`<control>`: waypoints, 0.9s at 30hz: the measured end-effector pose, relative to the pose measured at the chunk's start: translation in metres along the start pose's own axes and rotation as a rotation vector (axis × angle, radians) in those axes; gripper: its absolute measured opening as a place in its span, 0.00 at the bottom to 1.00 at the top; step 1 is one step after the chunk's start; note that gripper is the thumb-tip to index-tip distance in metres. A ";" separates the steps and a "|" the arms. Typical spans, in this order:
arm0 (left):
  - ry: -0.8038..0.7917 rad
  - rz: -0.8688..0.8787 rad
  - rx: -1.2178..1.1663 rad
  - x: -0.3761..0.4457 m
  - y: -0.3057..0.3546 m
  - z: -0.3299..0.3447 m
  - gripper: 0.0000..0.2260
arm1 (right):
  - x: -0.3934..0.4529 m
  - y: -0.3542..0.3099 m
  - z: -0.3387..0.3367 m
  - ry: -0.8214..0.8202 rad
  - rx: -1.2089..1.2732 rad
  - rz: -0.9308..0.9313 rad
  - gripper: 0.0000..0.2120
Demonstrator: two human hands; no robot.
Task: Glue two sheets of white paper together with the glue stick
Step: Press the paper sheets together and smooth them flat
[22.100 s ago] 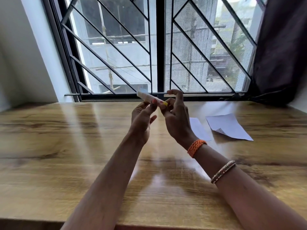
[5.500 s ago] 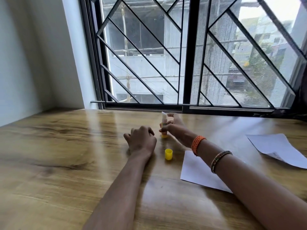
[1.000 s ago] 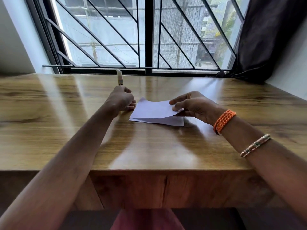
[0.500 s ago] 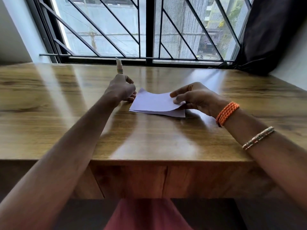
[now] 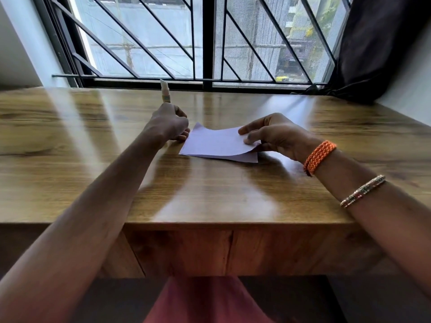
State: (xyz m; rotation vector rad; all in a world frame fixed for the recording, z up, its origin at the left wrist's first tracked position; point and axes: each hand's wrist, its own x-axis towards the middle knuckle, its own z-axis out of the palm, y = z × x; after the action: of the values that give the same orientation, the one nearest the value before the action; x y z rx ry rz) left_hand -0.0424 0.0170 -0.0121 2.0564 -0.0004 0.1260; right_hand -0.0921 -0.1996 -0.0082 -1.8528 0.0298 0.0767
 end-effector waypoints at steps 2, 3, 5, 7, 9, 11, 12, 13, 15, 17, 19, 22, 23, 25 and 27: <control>0.003 -0.005 0.001 0.000 0.000 0.000 0.09 | 0.000 0.000 0.001 0.003 0.002 -0.001 0.13; 0.007 -0.008 -0.002 0.000 0.000 -0.001 0.09 | 0.000 0.000 0.002 0.003 0.003 -0.004 0.13; 0.014 -0.012 -0.008 0.000 0.000 -0.001 0.10 | 0.000 0.000 0.002 -0.001 -0.001 -0.009 0.13; 0.020 -0.011 -0.007 -0.001 0.000 -0.001 0.11 | 0.001 0.000 0.002 -0.002 -0.006 -0.010 0.13; 0.030 -0.006 0.001 -0.001 -0.001 -0.001 0.11 | 0.001 0.000 0.002 -0.003 -0.007 -0.009 0.13; 0.038 0.002 0.008 0.000 -0.001 -0.002 0.11 | 0.001 0.000 0.002 -0.009 -0.009 -0.010 0.13; 0.039 0.007 0.013 0.000 -0.001 -0.002 0.11 | 0.002 0.000 0.002 -0.010 -0.009 -0.011 0.13; 0.040 0.014 0.019 0.000 -0.001 -0.002 0.12 | 0.002 0.000 0.002 -0.010 -0.010 -0.012 0.13; 0.038 0.027 0.032 -0.001 -0.001 -0.002 0.12 | 0.002 0.000 0.002 -0.008 -0.013 -0.017 0.13; 0.034 0.033 0.039 -0.002 0.000 -0.002 0.12 | 0.003 0.000 0.003 -0.006 -0.017 -0.019 0.13; 0.029 0.034 0.034 -0.002 0.000 -0.002 0.12 | 0.003 0.000 0.003 -0.005 -0.020 -0.018 0.13; 0.025 0.051 0.049 -0.003 0.000 -0.004 0.12 | 0.002 0.000 0.003 -0.013 -0.016 -0.023 0.13; 0.023 0.081 0.054 -0.005 0.001 -0.004 0.13 | 0.002 -0.001 0.003 -0.015 -0.014 -0.025 0.14; 0.033 0.189 0.061 -0.008 0.004 -0.004 0.16 | 0.001 -0.001 0.003 -0.018 -0.014 -0.024 0.14; 0.039 0.357 0.118 -0.012 0.008 -0.005 0.17 | 0.000 -0.002 0.004 -0.016 -0.015 -0.019 0.14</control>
State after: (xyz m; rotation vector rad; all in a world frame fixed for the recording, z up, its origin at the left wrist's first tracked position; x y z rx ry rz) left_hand -0.0555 0.0169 -0.0033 2.1541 -0.3442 0.3950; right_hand -0.0917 -0.1955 -0.0075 -1.8671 0.0000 0.0785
